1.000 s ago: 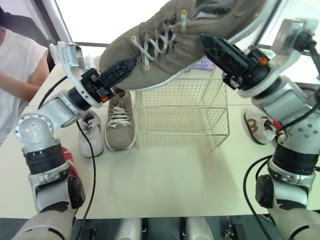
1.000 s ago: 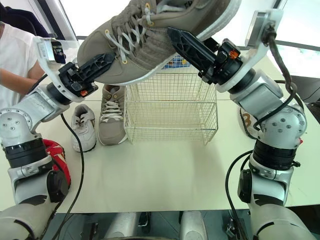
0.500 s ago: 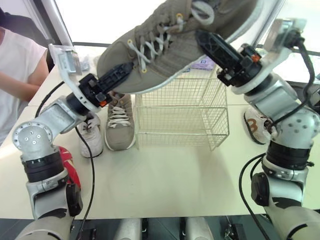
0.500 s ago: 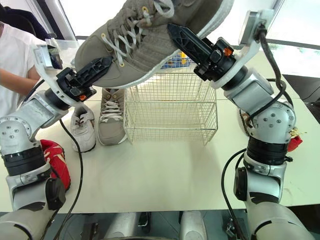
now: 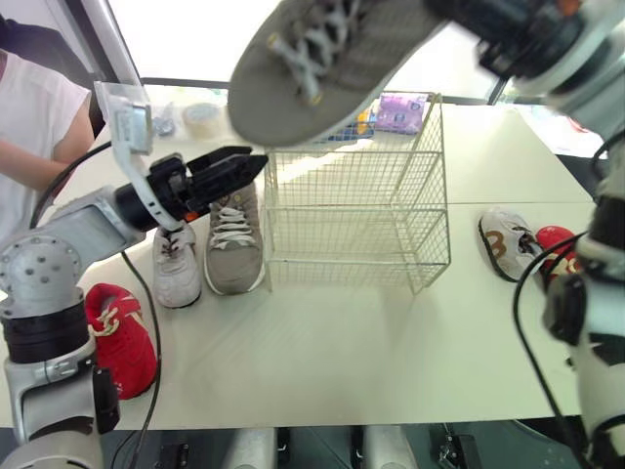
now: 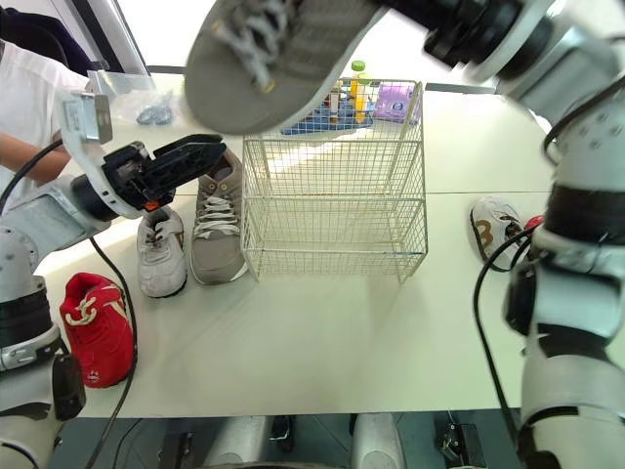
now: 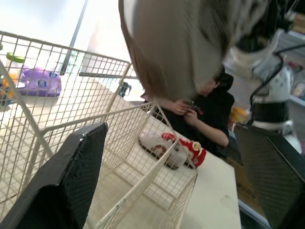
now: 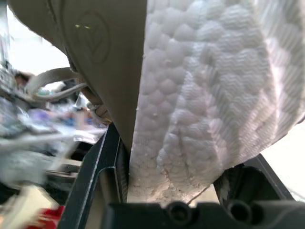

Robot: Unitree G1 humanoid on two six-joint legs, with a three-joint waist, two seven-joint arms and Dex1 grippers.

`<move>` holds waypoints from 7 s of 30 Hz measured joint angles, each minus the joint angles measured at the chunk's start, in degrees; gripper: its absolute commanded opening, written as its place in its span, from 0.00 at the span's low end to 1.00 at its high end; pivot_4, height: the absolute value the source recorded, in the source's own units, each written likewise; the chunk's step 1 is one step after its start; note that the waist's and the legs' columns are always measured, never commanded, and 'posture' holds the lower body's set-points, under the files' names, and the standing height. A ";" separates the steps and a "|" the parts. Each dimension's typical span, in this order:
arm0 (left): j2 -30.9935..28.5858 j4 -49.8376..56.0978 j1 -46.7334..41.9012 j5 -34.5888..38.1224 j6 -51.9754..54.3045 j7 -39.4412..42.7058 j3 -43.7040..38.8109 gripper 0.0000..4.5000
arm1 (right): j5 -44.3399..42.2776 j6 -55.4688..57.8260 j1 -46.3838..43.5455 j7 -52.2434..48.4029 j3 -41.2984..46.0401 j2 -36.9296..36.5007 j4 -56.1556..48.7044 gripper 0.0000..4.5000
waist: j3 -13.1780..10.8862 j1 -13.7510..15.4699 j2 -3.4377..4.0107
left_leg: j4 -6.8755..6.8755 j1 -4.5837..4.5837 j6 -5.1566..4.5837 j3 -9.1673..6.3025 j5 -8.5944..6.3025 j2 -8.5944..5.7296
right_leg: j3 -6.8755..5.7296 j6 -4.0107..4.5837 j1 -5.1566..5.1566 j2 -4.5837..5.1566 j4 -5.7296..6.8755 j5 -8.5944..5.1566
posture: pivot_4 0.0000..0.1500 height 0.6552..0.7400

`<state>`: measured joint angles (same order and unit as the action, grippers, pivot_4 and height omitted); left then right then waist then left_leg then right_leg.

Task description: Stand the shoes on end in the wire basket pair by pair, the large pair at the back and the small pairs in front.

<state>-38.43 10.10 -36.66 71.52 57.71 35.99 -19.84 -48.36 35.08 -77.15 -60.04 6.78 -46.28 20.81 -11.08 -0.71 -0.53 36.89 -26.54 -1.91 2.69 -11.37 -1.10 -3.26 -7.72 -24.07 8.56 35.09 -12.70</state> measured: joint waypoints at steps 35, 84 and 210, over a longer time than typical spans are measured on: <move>-0.40 3.37 0.74 -2.21 -1.88 0.06 0.61 0.99 | 43.95 -44.39 -11.66 -28.25 -9.66 4.79 51.46 0.41 | -0.07 -0.28 0.07 | -0.65 0.10 0.73 0.20 0.46 -0.09 | 0.03 -0.25 -0.32 -0.05 0.16 0.13 | 1.00 1.00; 2.58 -61.18 -27.34 -49.41 -21.94 -3.43 16.07 1.00 | 10.74 -2.72 28.73 -11.89 0.27 -4.46 -41.79 0.98 | -0.01 1.51 -0.24 | 0.26 0.06 0.35 0.11 0.28 0.02 | -0.09 -0.14 -0.28 0.03 0.88 0.23 | 1.00 1.00; 27.36 -20.70 -1.21 -57.57 -68.57 -10.09 21.35 0.98 | 3.27 5.32 34.06 6.13 0.43 -9.85 -51.42 1.00 | 0.60 2.80 -0.09 | 0.45 0.02 -0.21 0.50 -0.01 0.70 | -0.64 -0.05 0.50 0.01 -0.98 1.17 | 1.00 1.00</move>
<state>-11.07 -10.60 -37.87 13.96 -10.86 25.89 1.51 -45.09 40.40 -43.09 -53.91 7.21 -56.12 -30.61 -10.47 2.09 -0.63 37.34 -26.51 -2.12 3.20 -11.39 -0.40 -3.90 -7.78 -23.57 8.57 34.11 -11.53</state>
